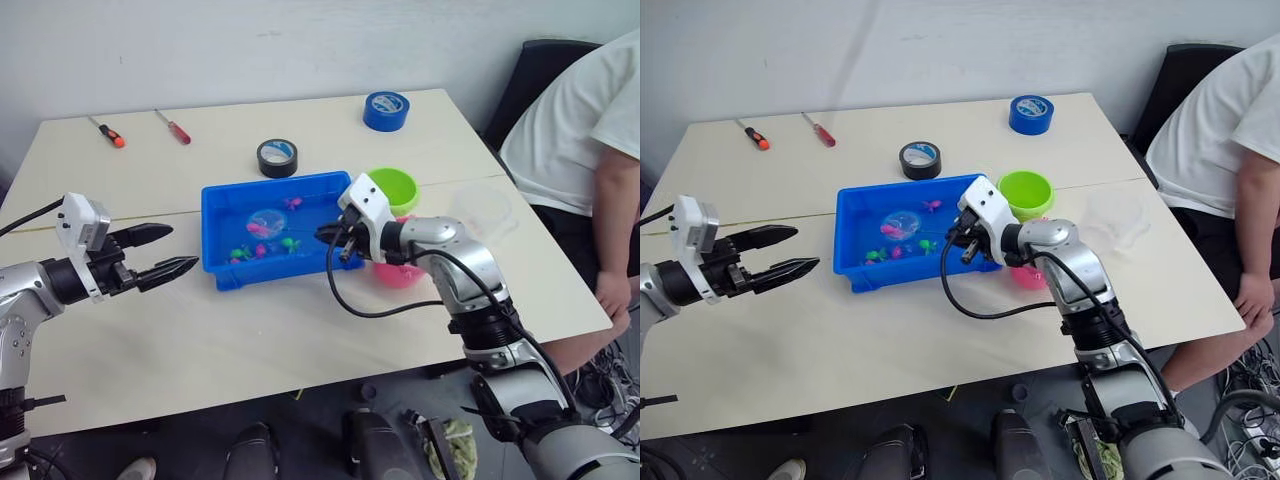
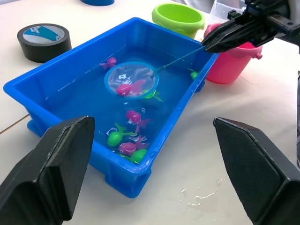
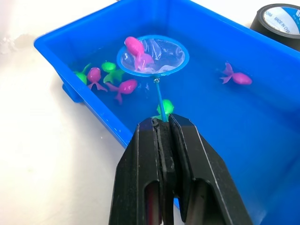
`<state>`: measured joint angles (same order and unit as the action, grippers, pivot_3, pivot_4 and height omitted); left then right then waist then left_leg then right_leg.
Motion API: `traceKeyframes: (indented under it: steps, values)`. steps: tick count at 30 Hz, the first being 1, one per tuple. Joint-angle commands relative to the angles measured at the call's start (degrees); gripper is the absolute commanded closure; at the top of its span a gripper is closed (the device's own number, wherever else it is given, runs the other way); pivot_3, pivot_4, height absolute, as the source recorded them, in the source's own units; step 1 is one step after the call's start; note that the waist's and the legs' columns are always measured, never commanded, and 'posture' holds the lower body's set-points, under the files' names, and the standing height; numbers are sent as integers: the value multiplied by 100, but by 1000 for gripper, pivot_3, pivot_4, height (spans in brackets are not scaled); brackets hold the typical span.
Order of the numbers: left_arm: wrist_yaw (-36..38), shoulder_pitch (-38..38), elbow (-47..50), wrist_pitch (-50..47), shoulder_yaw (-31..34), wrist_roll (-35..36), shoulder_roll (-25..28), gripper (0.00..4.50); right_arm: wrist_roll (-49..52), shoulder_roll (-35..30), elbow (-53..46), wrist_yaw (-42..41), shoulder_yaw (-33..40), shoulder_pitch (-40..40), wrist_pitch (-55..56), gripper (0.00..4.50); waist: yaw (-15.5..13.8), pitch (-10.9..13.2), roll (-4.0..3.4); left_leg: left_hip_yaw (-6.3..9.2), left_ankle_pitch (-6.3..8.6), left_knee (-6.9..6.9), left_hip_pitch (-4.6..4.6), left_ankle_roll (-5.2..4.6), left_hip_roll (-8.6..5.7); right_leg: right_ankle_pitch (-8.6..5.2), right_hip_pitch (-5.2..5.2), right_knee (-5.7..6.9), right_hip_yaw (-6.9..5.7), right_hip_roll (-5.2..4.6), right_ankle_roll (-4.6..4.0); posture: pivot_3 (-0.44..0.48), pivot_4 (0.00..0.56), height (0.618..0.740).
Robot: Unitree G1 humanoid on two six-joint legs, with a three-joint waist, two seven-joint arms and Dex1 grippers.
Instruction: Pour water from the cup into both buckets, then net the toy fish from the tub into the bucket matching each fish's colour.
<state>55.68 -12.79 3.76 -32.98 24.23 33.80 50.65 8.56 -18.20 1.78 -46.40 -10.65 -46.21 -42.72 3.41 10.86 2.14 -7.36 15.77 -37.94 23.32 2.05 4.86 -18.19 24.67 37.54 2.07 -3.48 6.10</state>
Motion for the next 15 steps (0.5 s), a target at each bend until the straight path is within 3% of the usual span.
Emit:
traceKeyframes:
  steps: [1, 8, 15]
  values:
    - [46, -124, 26, 146, 130, 75, 57, 83, 160, -112, -306, 25, 158, -35, -23, 4500, 3, 0, 0, 0, 0, 0, 0, 0, 0, 0, 0, 0, 0, 0, 0, 0, 150, 731]
    - [216, -419, -62, 308, -208, -19, 49, 83, 320, -346, -495, 25, 251, 43, 94, 4500, 0, 0, 0, -1, 3, 4, 0, -4, 0, 0, 1, -1, 0, 1, 0, 0, 150, 731]
    - [511, -1264, -401, 439, -798, -74, -29, 83, 926, -1261, -1271, -200, 1190, 274, -119, 4500, -84, 0, 0, 4, 3, 3, 8, -5, -5, 0, -1, -10, -6, -2, 0, 0, 150, 731]
